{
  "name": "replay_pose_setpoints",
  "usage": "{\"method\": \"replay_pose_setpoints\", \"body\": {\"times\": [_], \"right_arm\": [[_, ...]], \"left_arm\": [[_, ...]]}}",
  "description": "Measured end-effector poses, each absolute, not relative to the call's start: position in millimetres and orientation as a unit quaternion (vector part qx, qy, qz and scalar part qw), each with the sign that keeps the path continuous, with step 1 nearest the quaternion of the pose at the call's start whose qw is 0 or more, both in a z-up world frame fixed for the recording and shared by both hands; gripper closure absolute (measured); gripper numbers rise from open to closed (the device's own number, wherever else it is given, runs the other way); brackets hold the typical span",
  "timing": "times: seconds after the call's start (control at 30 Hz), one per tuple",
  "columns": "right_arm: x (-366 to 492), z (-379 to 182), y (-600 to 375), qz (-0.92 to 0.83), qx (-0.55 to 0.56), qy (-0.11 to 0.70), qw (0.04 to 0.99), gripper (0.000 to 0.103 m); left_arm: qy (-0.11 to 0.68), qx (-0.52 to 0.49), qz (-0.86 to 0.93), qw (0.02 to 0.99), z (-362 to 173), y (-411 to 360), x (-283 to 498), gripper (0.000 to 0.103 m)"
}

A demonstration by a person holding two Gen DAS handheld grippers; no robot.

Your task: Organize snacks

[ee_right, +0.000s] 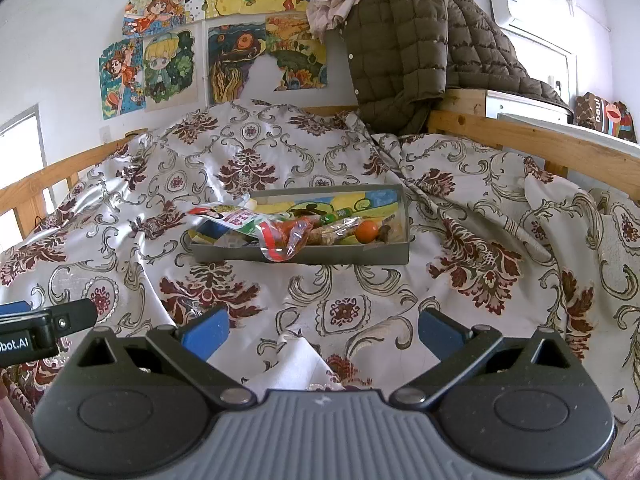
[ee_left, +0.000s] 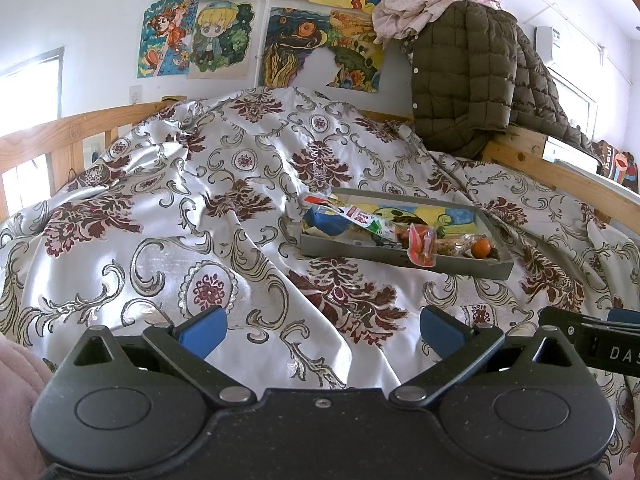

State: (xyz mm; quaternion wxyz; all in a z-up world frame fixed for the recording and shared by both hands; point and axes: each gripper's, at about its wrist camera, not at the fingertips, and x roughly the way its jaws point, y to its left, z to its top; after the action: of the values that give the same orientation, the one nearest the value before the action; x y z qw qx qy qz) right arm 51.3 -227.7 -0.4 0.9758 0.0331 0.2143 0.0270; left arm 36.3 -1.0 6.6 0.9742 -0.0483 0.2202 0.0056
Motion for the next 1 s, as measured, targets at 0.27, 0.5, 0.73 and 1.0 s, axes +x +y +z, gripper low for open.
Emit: {"method": "replay_pose_setpoints", "body": {"times": [0.27,0.5,0.73,1.0], "right_arm": [[51.3,0.4,-227.4,0.027,0.033,0.215,0.976,0.0],[51.5,0.4,-227.5,0.027,0.033,0.215,0.976,0.0],[51.7,1.0,-227.5,0.027,0.032,0.216,0.976,0.0],[50.9,-1.0,-227.5,0.027,0.032,0.217,0.975,0.0]], "left_arm": [[0.22,-0.048,0.006,0.974,7.1,-1.3,36.6,0.001],[0.224,-0.047,0.017,0.973,3.1,1.2,35.8,0.001],[0.237,-0.042,0.032,0.97,0.8,3.0,37.5,0.001],[0.247,-0.049,0.039,0.967,1.5,6.9,38.6,0.001]]}}
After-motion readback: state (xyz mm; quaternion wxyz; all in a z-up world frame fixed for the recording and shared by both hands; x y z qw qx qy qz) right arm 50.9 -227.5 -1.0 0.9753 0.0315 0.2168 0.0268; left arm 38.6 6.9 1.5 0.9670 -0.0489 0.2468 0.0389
